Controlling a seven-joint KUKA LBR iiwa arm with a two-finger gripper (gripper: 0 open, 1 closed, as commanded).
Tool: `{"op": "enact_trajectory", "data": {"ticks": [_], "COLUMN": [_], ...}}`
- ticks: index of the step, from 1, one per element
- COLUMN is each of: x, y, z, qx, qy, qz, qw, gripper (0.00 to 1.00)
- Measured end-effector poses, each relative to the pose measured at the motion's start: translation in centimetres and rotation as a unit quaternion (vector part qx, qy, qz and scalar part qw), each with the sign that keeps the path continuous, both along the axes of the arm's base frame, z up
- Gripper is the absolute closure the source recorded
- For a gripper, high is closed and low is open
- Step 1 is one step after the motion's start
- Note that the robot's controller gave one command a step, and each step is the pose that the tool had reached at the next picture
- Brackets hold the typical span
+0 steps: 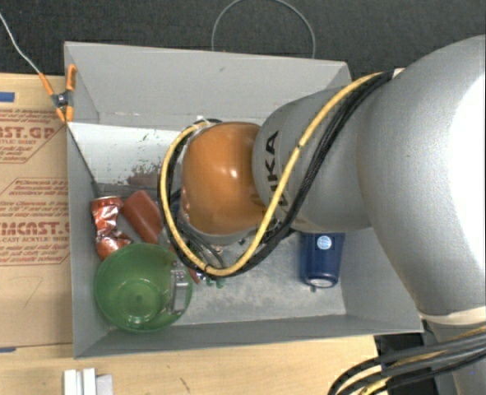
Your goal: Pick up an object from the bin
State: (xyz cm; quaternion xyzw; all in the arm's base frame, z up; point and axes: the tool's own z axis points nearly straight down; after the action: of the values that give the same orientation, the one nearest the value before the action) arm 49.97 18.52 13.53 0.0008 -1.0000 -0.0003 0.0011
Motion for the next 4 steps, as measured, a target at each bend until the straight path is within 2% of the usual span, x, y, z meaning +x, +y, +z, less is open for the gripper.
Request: {"op": "enact_trajectory", "data": {"ticks": [1,2,3,4], "x": [0.2,0.2,2.4,2.8], "y": [-0.1,-0.1,-1.4,-1.5], "z": [0.5,0.5,10.3,16.7], "qx": [0.001,0.001,0.000,0.001], "qy": [-0.0038,-0.0038,-0.0030,-0.0058], "qz": [-0.002,-0.002,0.031,0.027], "qw": [1.0000,1.0000,0.9995,0.9996], "gripper": [1.00,1.00,1.00,1.00]}}
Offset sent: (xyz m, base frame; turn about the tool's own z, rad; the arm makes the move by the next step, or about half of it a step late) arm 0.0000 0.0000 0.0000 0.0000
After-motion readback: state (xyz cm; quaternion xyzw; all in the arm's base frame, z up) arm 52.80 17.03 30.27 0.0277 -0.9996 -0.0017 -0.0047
